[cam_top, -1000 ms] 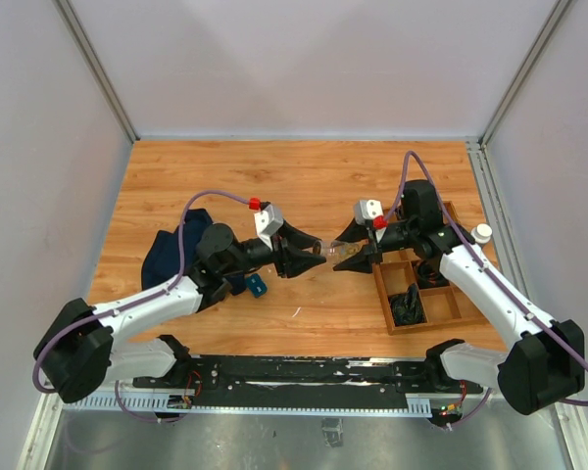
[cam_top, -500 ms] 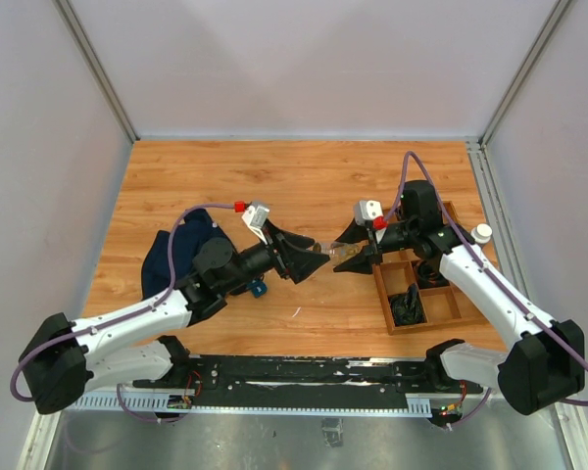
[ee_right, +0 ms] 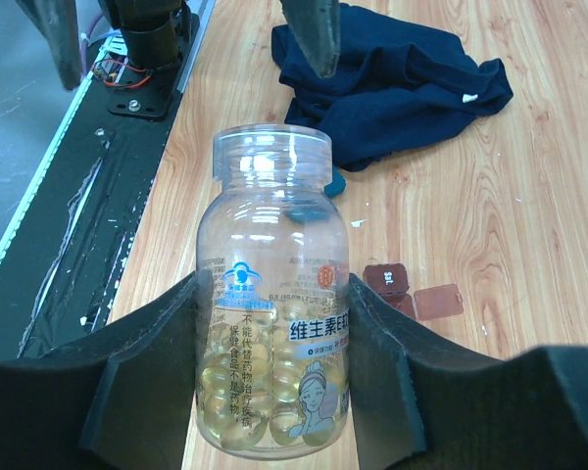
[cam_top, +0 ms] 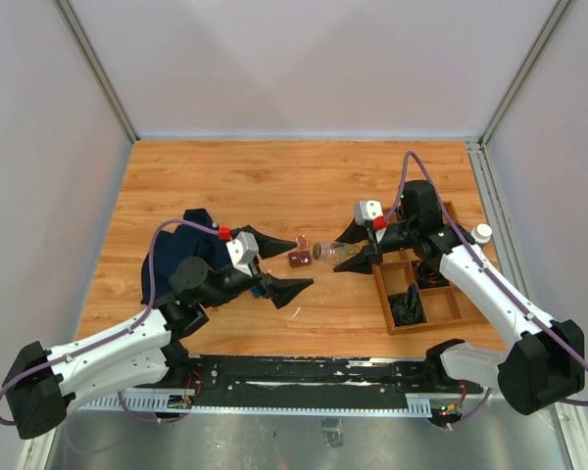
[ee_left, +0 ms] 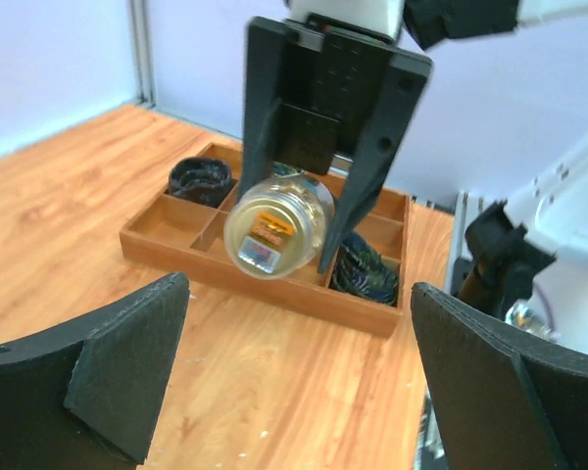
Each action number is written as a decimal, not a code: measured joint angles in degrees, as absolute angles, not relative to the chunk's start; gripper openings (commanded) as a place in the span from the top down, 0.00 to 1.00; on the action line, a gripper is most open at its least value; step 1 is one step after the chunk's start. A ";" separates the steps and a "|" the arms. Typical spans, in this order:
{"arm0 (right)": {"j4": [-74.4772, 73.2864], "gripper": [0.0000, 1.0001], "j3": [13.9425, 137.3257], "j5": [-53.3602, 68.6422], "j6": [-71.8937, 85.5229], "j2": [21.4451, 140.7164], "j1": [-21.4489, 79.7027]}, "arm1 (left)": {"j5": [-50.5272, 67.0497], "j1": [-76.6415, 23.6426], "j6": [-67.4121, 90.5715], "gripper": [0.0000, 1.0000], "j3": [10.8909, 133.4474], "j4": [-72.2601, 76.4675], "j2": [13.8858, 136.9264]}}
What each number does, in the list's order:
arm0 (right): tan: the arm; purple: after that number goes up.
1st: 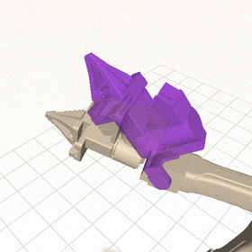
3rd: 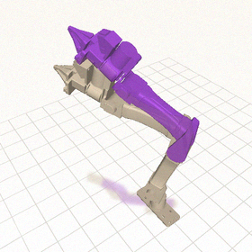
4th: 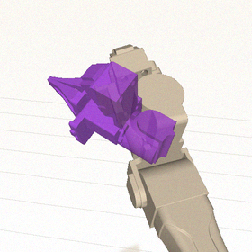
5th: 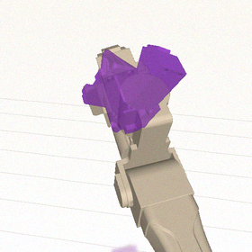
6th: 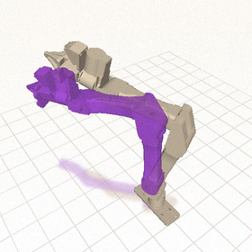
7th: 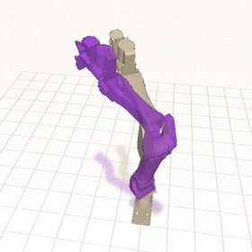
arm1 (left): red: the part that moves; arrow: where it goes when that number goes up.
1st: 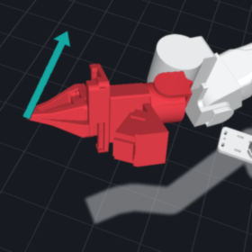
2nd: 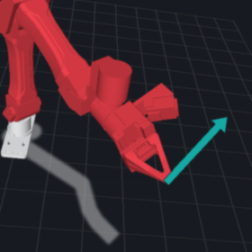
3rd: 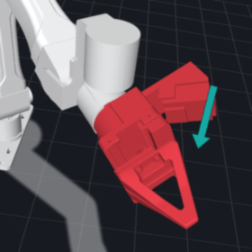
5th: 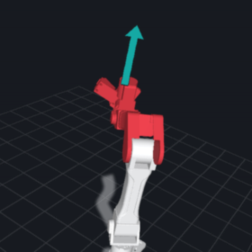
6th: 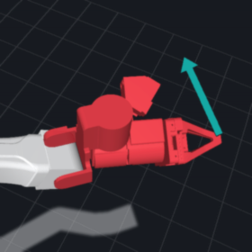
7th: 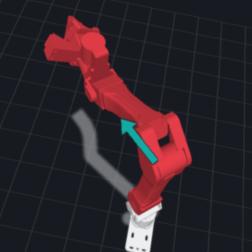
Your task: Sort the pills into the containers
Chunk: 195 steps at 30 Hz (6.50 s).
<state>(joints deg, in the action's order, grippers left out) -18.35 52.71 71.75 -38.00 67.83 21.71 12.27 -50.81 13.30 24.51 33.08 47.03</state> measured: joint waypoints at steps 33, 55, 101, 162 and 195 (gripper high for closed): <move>-19.55 0.99 52.71 71.29 -39.09 67.85 21.65 | 43.13 -39.18 4.25 0.55 32.93 47.20 69.14; -19.84 0.99 52.71 70.59 -39.03 68.27 21.43 | 24.16 -44.56 29.32 1.00 28.47 46.98 65.39; -19.38 0.99 52.71 69.12 -38.44 69.41 20.64 | 24.25 -49.28 -18.06 0.10 26.94 33.76 58.76; -19.29 0.99 52.71 68.97 -37.78 69.32 20.34 | -4.75 -55.33 32.32 1.00 37.08 26.35 63.59; -18.81 0.99 52.73 69.25 -37.82 69.32 20.34 | -14.55 -54.87 39.94 0.99 41.06 17.34 59.53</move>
